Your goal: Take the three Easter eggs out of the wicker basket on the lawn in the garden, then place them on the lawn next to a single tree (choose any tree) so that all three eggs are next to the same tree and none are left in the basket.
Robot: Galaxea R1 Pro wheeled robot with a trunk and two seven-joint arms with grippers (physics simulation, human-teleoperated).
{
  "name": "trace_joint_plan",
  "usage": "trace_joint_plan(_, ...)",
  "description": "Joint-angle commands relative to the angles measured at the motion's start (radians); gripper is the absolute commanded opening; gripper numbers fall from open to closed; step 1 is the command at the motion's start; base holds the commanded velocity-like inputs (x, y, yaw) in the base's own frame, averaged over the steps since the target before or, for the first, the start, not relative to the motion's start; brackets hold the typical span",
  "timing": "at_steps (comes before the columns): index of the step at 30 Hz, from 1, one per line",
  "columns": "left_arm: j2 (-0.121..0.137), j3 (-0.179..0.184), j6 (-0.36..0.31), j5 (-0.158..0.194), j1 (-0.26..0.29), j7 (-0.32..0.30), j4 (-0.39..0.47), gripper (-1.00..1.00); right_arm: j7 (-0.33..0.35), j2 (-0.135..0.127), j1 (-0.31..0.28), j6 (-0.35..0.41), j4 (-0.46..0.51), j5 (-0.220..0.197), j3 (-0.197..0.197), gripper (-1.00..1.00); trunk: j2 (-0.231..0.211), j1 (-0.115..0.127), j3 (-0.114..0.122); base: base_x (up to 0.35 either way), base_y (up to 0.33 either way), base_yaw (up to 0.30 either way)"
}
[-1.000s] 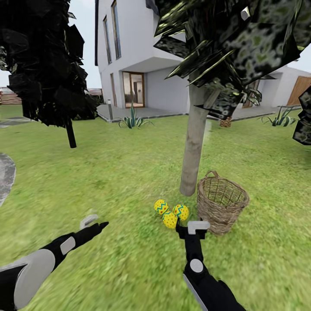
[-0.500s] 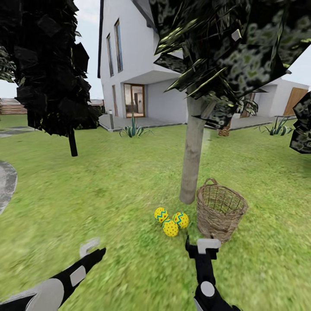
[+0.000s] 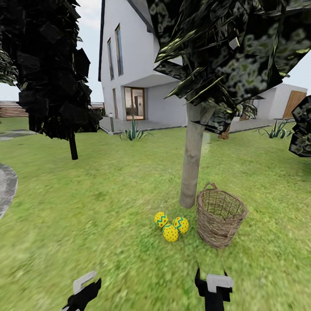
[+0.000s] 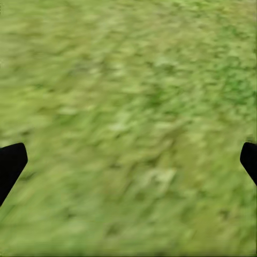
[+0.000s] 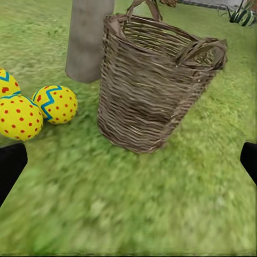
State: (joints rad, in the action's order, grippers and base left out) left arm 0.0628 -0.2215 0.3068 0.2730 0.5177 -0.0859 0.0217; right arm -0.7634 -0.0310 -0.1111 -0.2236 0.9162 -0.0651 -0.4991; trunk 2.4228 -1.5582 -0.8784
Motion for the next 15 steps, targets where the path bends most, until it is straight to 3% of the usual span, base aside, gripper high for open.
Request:
trace_joint_plan(1,-0.001,-0.004,0.003,0.009,-0.001,-0.009,-0.002,1.0,-0.005,0.002,-0.001,-0.04,-0.039,-0.006,-0.007,1.0,-0.007,0.004,0.002,0.0,0.0,0.0)
trace_joint_plan(4,-0.003,-0.004,0.003,0.008,-0.003,-0.008,-0.002,1.0,-0.004,0.025,0.0,-0.144,-0.139,-0.002,-0.007,1.0,-0.028,0.016,0.012,0.0,0.0,0.0)
trace_joint_plan(5,-0.005,-0.004,0.002,0.008,-0.004,-0.008,-0.002,1.0,0.0,0.038,0.001,-0.2,-0.215,-0.002,-0.004,1.0,-0.035,0.02,0.015,0.0,0.0,0.0)
trace_joint_plan(8,-0.01,-0.004,-0.001,0.008,-0.004,-0.009,-0.002,1.0,0.018,0.042,0.0,-0.229,-0.297,-0.006,-0.002,1.0,-0.056,0.031,0.024,0.0,0.0,0.0)
trace_joint_plan(13,-0.013,-0.004,0.001,0.007,-0.023,-0.006,-0.002,1.0,0.035,0.043,-0.001,-0.378,-0.4,-0.008,0.002,1.0,-0.091,0.05,0.04,0.0,0.0,0.0)
trace_joint_plan(15,-0.016,-0.003,0.001,0.001,-0.024,-0.005,-0.002,1.0,0.036,0.042,-0.001,-0.401,-0.44,-0.008,0.003,1.0,-0.105,0.058,0.046,0.0,0.0,0.013)
